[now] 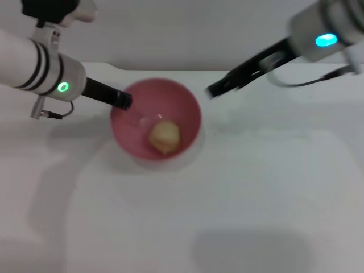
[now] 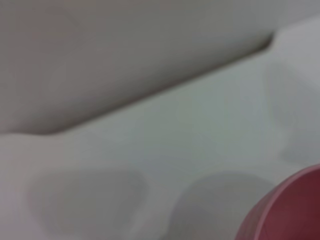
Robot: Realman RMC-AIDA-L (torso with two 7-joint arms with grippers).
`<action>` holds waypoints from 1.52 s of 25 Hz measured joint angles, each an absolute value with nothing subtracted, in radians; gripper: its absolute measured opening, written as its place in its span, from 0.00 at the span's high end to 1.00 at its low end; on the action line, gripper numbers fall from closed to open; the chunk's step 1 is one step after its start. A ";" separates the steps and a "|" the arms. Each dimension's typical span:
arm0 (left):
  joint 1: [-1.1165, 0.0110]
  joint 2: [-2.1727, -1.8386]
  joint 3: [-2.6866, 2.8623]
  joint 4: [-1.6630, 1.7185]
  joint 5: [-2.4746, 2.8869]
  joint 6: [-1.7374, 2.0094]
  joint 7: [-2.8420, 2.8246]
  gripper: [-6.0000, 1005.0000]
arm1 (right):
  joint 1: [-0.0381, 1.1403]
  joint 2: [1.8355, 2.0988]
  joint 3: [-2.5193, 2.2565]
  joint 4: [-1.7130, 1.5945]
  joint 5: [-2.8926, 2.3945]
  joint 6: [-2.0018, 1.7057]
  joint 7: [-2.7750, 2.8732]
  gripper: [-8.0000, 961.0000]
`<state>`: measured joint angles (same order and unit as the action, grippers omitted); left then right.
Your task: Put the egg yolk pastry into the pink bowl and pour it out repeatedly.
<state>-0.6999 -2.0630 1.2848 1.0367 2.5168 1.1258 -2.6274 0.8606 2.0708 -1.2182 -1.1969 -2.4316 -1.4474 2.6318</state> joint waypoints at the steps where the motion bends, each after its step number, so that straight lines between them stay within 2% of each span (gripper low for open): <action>1: -0.682 -2.064 1.290 1.051 2.512 1.104 -2.622 0.97 | 0.838 2.069 -1.163 -1.202 -2.432 -1.447 2.632 0.40; 3: -0.621 -2.064 1.323 1.108 2.466 1.039 -2.598 0.97 | 0.789 2.068 -1.065 -1.206 -2.430 -1.446 2.632 0.40; 4: -0.547 -2.061 1.363 1.172 2.388 0.967 -2.554 0.97 | 0.762 2.068 -1.016 -1.206 -2.429 -1.446 2.631 0.40; 5: -0.547 -2.061 1.363 1.172 2.388 0.967 -2.554 0.97 | 0.738 2.068 -0.968 -1.205 -2.428 -1.445 2.628 0.40; 9: -0.424 -2.060 1.387 1.262 2.233 0.871 -2.407 0.97 | 0.647 2.070 -0.822 -1.199 -2.427 -1.443 2.606 0.40; 15: -0.293 -2.061 1.521 1.324 2.053 0.692 -2.147 0.97 | 0.566 2.072 -0.721 -1.179 -2.420 -1.441 2.570 0.40; 26: -0.224 -2.059 1.938 1.325 2.045 0.125 -1.917 0.96 | 0.528 2.069 -0.678 -1.126 -2.420 -1.428 2.548 0.40; 30: -0.214 -2.061 2.138 1.256 2.069 -0.193 -1.801 0.96 | 0.519 2.069 -0.678 -1.120 -2.420 -1.428 2.548 0.40; 33: -0.221 -2.066 2.304 1.158 2.124 -0.484 -1.741 0.96 | 0.517 2.069 -0.676 -1.119 -2.420 -1.422 2.548 0.40; 34: -0.243 -2.068 2.416 1.067 2.164 -0.682 -1.729 0.96 | 0.516 2.069 -0.676 -1.118 -2.420 -1.419 2.548 0.40; 38: -0.292 -2.074 2.561 0.930 2.189 -0.936 -1.718 0.96 | 0.516 2.069 -0.675 -1.115 -2.420 -1.416 2.548 0.40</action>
